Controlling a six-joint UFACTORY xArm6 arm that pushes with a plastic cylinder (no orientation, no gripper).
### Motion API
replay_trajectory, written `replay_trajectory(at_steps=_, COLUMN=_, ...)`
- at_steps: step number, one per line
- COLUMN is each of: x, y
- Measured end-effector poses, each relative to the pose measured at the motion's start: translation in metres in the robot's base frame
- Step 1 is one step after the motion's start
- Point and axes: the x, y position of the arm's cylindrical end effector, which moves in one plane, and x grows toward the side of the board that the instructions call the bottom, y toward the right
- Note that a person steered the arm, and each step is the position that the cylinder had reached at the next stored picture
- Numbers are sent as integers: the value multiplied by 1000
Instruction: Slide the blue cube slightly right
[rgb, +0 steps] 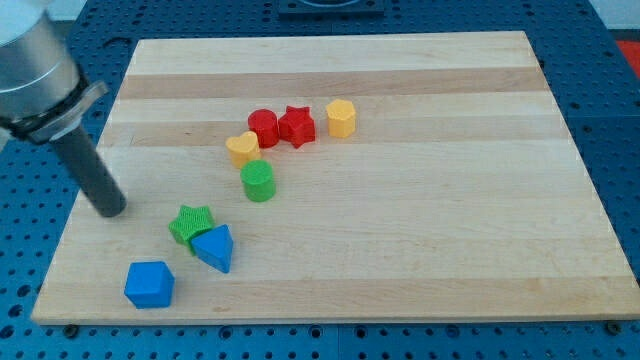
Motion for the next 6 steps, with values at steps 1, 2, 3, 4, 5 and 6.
replay_trajectory(at_steps=1, x=45, y=-4)
replay_trajectory(at_steps=2, x=60, y=-3)
replay_trajectory(at_steps=3, x=82, y=0)
replay_trajectory(at_steps=4, x=75, y=29)
replay_trajectory(at_steps=5, x=75, y=54)
replay_trajectory(at_steps=6, x=75, y=55)
